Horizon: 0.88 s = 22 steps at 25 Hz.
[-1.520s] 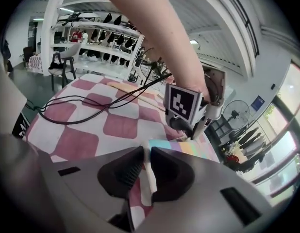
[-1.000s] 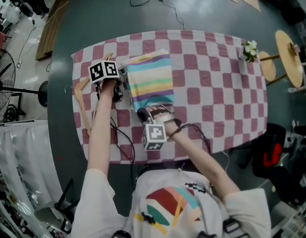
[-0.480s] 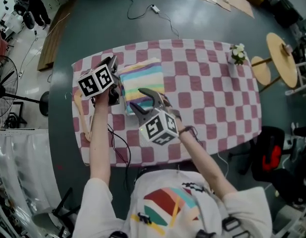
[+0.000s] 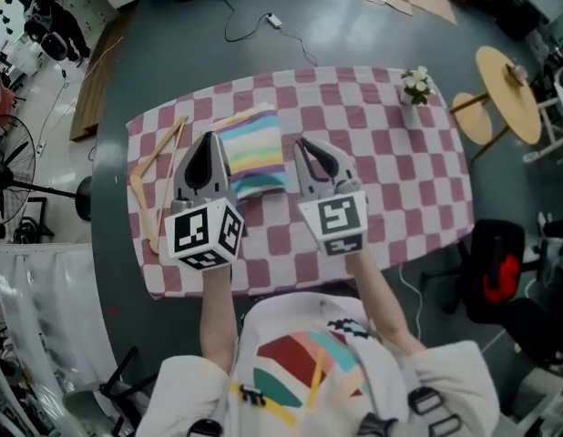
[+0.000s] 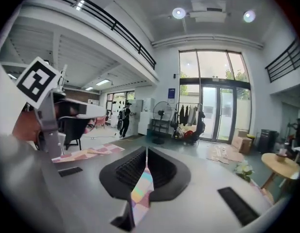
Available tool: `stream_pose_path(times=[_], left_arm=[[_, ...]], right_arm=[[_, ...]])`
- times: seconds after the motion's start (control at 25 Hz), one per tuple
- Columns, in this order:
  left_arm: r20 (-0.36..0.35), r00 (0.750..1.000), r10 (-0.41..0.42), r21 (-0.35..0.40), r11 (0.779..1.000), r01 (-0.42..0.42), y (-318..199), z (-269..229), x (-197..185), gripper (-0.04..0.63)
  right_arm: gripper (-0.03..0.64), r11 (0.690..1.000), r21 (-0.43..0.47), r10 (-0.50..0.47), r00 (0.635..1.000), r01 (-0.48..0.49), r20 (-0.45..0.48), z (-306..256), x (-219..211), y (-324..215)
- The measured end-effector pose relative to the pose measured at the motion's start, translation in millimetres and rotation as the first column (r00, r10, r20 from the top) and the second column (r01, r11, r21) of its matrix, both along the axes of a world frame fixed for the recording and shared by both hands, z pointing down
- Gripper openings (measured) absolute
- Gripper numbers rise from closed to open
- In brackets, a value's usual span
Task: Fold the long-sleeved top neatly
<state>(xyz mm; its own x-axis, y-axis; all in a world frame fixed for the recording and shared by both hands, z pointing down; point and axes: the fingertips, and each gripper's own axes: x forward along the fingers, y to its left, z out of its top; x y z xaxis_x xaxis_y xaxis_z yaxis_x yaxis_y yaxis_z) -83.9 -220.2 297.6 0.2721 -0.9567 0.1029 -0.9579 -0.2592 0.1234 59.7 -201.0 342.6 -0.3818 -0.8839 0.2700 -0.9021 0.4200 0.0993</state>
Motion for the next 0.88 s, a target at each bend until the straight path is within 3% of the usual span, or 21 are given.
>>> stream_pose_path(times=[0.36,0.56,0.88], left_arm=[[0.14,0.99,0.019,-0.152,0.988,0.003,65.8,77.0,39.5,0.006],[0.099,0.995,0.015,-0.218,0.976,0.007,65.9,100.5,40.9,0.006],[0.071,0.997,0.009,-0.242,0.97,0.009,64.3,103.0,37.8,0.006]], right_arm=[[0.008,0.989,-0.104,0.101,0.995,-0.103,-0.022,38.6,66.4,37.9],[0.006,0.981,-0.156,0.109,0.993,-0.113,-0.032,58.7,73.1,48.7],[0.006,0.983,-0.15,0.103,0.994,-0.107,-0.031,56.0,69.2,46.5]])
